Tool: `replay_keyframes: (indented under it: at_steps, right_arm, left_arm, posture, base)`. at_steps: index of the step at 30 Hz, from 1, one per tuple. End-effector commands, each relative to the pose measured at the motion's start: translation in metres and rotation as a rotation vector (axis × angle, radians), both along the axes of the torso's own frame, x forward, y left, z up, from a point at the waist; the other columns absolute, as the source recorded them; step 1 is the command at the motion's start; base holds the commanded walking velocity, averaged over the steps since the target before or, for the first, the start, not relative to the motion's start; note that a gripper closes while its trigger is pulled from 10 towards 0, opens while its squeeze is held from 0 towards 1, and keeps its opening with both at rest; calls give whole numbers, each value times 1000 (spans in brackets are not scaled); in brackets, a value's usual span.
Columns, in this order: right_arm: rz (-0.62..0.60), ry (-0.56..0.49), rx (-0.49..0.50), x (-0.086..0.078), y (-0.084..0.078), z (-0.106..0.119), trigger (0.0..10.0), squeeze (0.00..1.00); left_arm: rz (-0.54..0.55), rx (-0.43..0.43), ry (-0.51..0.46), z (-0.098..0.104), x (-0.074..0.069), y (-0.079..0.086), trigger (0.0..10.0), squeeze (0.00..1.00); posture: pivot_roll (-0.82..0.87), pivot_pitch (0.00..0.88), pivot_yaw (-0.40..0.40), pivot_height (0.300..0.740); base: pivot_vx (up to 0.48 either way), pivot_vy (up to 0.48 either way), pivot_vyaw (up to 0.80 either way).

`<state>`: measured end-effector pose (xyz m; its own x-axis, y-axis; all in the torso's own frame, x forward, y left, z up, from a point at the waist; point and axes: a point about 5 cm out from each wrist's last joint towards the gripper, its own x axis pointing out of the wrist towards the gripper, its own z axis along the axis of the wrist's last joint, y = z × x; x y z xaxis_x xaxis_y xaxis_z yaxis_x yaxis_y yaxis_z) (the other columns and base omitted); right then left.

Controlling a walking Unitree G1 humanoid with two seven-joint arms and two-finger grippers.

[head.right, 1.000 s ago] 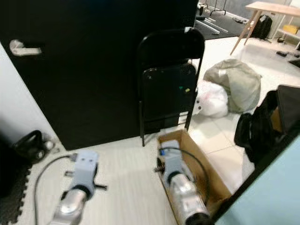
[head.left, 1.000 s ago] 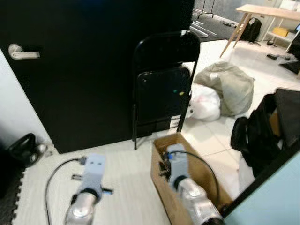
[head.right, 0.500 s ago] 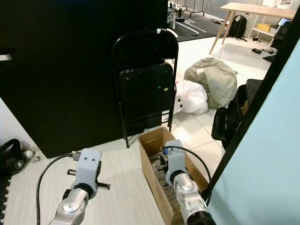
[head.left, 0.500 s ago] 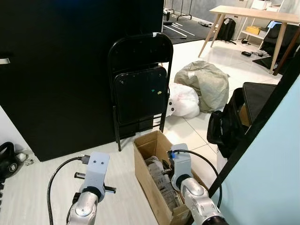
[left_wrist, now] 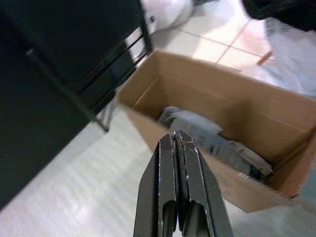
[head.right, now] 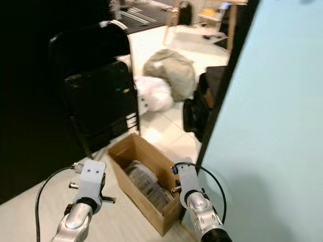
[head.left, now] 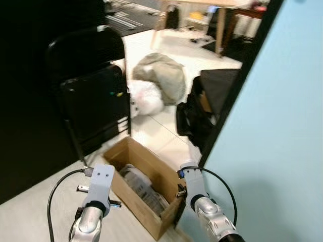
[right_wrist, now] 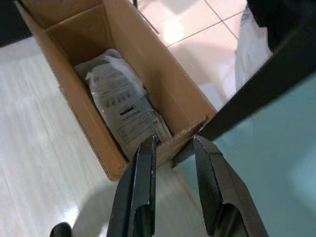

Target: Clean up the room

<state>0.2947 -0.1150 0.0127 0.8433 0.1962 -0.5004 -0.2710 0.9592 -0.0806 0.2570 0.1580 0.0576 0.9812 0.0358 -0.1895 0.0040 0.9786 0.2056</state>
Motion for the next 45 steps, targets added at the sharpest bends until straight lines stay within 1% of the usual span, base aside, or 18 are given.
replay_keyframes:
  at_steps: [1, 8, 9, 16, 20, 26, 28, 30, 31, 32, 35, 39, 44, 45]
  right_arm:
    - [3, 28, -17, -3, -2, -5, 10000, 0]
    - [12, 61, -50, -6, -5, -9, 10000, 0]
    - [4, 65, -53, -7, -6, -9, 10000, 0]
    - [-17, 70, -65, -8, -9, -10, 10000, 0]
    - [-51, 116, -99, -13, -17, -16, 10000, 0]
    - [-59, 108, -106, -14, -19, -17, 10000, 0]
    - [-84, 109, -64, -13, -19, -16, 10000, 0]
    - [-99, 102, -55, -12, -19, -15, 10000, 0]
    - [-111, 96, -33, -11, -18, -14, 10000, 0]
    - [-121, 93, -35, -10, -18, -13, 10000, 0]
    - [-116, 111, 18, -10, -14, -12, 10000, 0]
    - [-88, 98, 14, -10, -10, -11, 10000, 0]
    - [-97, 106, 35, -11, -8, -12, 10000, 0]
    - [-118, 87, 59, -9, -9, -9, 10000, 0]
  left_arm:
    - [-8, 20, 41, -11, -6, 1, 10000, 0]
    - [4, 15, 56, -16, -10, 3, 10000, 0]
    - [-12, 31, 51, -15, -10, 1, 10000, 0]
    - [-31, 39, 47, -16, -9, -4, 10000, 0]
    - [-50, 40, 50, -17, -8, -6, 10000, 0]
    - [-57, 40, 48, -16, -7, -7, 10000, 0]
    - [-57, 33, 45, -16, -4, -8, 10000, 0]
    - [-58, 31, 44, -16, -3, -9, 10000, 0]
    - [-59, 27, 39, -15, -2, -9, 10000, 0]
    - [-60, 24, 35, -14, -1, -10, 10000, 0]
    - [-64, 27, 32, -13, 0, -10, 10000, 0]
    - [-61, 26, 29, -13, 0, -10, 10000, 0]
    - [-57, 22, 34, -13, 0, -8, 10000, 0]
    - [-5, -23, 49, -15, 0, 0, 10000, 0]
  posture:
    - [47, 65, -33, 740]
    - [42, 60, -41, 740]
    - [39, 58, -39, 740]
    - [32, 54, -36, 740]
    - [28, 51, -31, 740]
    - [29, 49, -21, 740]
    - [28, 48, -16, 740]
    - [26, 48, -12, 740]
    - [27, 47, -9, 740]
    - [28, 48, -7, 740]
    - [33, 51, -3, 740]
    - [35, 51, 1, 740]
    - [39, 54, 10, 740]
    - [31, 60, 26, 740]
  base:
    - [0, 0, -800]
    - [0, 0, -800]
    - [0, 0, -800]
    - [0, 0, -800]
    - [0, 0, -800]
    - [0, 0, -800]
    - [0, 0, -800]
    - [0, 0, -800]
    - [0, 0, -800]
    - [0, 0, -800]
    - [0, 0, -800]
    - [0, 0, -800]
    - [0, 0, -800]
    - [0, 0, -800]
